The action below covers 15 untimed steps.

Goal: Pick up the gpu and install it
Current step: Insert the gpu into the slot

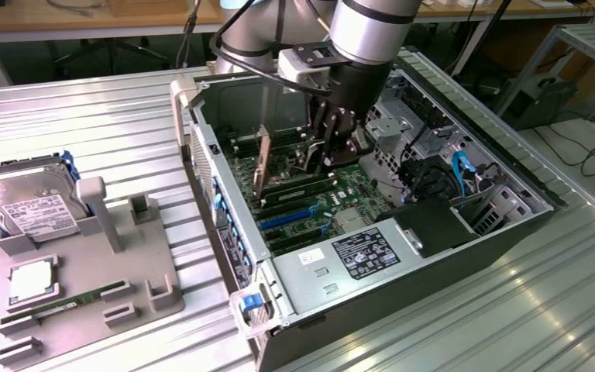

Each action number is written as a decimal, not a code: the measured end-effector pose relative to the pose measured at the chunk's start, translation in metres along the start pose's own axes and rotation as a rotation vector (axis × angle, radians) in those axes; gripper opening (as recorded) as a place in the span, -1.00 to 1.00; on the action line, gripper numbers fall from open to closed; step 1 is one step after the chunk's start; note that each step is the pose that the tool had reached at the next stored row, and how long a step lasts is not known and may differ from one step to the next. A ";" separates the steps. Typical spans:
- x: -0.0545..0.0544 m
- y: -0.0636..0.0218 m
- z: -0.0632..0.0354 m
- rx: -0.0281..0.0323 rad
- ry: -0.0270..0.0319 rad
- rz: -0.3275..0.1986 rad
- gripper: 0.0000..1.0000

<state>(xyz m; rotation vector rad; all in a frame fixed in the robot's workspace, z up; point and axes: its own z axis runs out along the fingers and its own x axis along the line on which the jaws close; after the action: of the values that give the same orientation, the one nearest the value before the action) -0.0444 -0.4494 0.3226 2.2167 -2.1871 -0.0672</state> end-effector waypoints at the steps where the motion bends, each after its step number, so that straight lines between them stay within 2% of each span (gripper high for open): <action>1: 0.000 -0.0001 0.0019 -0.0001 0.0001 0.000 -0.44; 4: -0.001 0.0003 0.0081 0.0000 0.0000 0.001 -0.44; 10: -0.002 0.0078 0.0226 0.0025 0.0000 0.001 -0.44; 14: -0.002 0.0092 0.0304 0.0024 0.0001 0.001 -0.44; 15: -0.001 0.0125 0.0407 0.0024 0.0002 0.001 -0.44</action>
<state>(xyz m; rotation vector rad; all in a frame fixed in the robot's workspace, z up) -0.0589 -0.4481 0.2826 2.2169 -2.1891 -0.0644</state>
